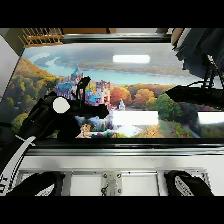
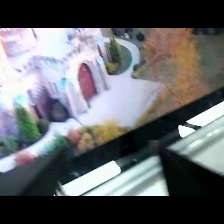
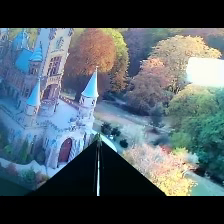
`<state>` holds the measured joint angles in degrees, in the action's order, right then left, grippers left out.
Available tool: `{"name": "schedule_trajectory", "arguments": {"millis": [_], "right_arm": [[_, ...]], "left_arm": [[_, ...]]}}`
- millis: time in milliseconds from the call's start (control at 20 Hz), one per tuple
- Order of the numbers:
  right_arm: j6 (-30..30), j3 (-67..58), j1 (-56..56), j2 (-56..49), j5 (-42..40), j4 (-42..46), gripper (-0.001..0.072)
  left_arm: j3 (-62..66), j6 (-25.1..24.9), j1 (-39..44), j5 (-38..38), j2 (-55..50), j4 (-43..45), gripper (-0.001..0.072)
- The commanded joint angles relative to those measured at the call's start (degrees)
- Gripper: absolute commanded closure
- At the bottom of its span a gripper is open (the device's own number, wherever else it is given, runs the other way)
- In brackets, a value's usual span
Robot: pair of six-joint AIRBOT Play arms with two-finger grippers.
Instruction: Fold the clothes and pants, and hang the long-sleeved shirts on hangers.
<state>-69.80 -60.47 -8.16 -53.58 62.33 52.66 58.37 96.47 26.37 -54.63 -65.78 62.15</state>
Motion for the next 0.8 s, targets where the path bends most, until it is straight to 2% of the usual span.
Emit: {"name": "schedule_trajectory", "arguments": {"millis": [0, 100, 200, 450, 600, 750], "right_arm": [[0.0, 0.02, 0.04, 0.0, 0.02, -0.02, 0.0691], [0.0, 0.02, 0.04, -0.02, 0.02, -0.02, 0.0691], [0.0, 0.02, 0.04, 0.0, 0.02, -0.02, 0.0691], [0.0, 0.02, 0.04, 0.0, 0.02, -0.02, 0.0691], [0.0, 0.02, 0.04, 0.0, 0.02, -0.02, 0.0691], [0.0, 0.02, 0.04, 0.0, 0.02, -0.02, 0.0691]], "left_arm": [[2.93, -1.09, -4.74, -3.43, 0.04, 12.07, 0.0013], [4.52, -1.05, -10.4, -6.03, 0.04, 24.98, 0.0014], [3.56, -1.05, -16.81, -6.19, -0.09, 32.57, 0.0014], [-5.05, -1.07, -31.08, 1.16, -2.71, 34.23, 0.0014], [-7.41, -1.09, -34.38, 2.05, -6.86, 34.25, 0.0014], [-7.8, -1.09, -34.29, 1.6, -10.36, 34.32, 0.0014]]}}
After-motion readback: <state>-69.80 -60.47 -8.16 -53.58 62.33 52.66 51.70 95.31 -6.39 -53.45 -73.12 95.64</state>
